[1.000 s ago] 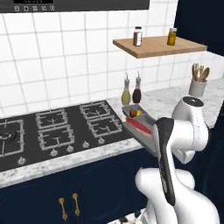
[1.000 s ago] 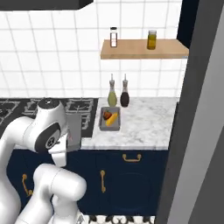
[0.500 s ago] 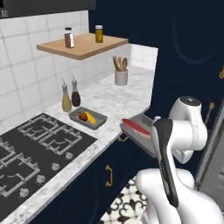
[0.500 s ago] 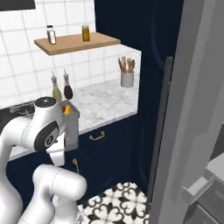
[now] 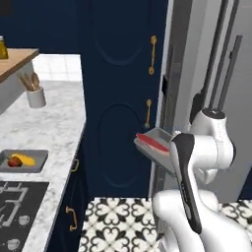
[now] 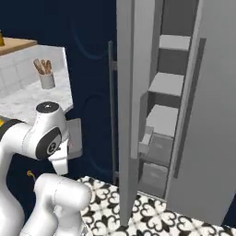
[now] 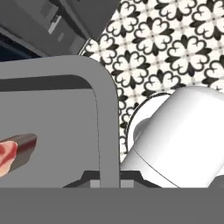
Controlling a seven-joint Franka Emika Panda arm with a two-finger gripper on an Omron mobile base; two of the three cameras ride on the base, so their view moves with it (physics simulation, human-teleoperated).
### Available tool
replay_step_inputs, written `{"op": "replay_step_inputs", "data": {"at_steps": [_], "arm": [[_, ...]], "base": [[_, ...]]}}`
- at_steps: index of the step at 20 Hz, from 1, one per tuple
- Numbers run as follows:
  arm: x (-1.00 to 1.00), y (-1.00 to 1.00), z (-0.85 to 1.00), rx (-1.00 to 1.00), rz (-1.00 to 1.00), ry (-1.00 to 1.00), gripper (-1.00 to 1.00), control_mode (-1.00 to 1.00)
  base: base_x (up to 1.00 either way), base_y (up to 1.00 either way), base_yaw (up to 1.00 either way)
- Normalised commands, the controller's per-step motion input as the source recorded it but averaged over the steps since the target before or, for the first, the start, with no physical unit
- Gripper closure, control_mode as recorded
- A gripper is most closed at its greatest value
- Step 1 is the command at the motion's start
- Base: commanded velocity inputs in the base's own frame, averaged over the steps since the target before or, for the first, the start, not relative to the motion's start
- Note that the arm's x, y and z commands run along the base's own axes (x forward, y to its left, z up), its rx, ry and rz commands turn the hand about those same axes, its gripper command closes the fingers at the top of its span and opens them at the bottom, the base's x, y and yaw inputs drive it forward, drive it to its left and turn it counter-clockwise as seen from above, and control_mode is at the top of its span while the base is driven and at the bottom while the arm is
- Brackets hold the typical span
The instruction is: Take the meat container that has the steak and place it on the second highest rack of the freezer. Then take the vegetable container that has the corn and bell pepper and place it on the highest rack of the freezer.
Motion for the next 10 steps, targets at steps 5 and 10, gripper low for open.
{"op": "replay_step_inputs", "data": {"at_steps": [5,10], "arm": [[0.00,0.00,0.00,0.00,0.00,0.00,1.00,1.00],[0.00,0.00,0.00,0.00,0.00,0.00,1.00,1.00]], "base": [[0.00,-0.94,-0.67],[0.46,-1.00,-0.28]]}}
